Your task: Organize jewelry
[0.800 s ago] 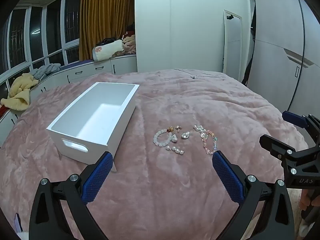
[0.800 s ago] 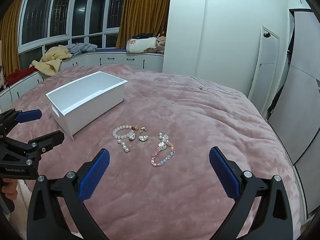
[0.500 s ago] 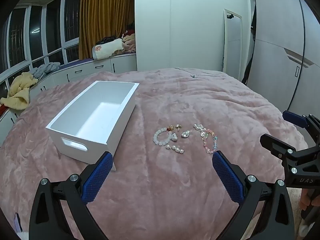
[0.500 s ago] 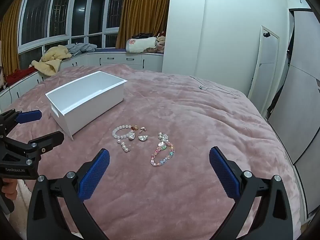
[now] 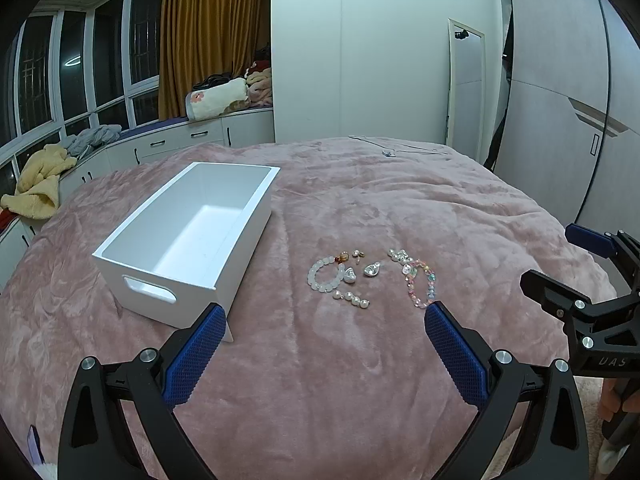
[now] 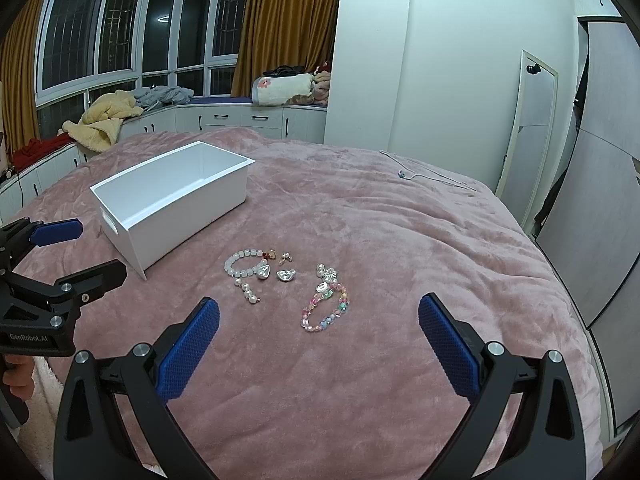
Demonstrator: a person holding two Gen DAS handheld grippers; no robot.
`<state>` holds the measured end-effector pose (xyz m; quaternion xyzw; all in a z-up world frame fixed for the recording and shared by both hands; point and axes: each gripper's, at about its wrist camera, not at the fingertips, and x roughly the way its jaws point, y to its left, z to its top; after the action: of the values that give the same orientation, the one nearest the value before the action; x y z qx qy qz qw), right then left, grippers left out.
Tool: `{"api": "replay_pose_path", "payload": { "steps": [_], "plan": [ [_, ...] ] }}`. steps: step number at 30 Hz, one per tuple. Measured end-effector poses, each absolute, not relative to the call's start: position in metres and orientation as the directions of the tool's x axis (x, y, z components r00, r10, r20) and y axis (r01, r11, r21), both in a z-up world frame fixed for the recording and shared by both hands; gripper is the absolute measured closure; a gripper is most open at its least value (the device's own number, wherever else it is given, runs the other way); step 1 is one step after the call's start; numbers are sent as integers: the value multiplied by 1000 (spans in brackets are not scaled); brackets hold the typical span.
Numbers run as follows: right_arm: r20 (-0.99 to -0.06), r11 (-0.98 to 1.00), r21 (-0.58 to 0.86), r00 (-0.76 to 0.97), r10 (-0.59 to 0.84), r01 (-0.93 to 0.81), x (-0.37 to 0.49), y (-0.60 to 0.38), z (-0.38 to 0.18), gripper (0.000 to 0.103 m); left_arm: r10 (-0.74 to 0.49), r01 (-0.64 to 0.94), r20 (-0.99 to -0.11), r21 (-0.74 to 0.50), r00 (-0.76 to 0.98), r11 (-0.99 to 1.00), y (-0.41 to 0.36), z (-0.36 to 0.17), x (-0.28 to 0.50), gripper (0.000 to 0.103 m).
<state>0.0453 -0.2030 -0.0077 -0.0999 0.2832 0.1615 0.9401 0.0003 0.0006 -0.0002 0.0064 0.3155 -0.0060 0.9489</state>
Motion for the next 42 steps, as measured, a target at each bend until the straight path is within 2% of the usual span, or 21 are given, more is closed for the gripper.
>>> {"api": "replay_pose_path", "payload": {
  "steps": [42],
  "plan": [
    [-566,928,-96,787,247,-360,44,-203,-8,5,-9,13,-596,3,803,1000,1,-8,2,2]
  ]
}}
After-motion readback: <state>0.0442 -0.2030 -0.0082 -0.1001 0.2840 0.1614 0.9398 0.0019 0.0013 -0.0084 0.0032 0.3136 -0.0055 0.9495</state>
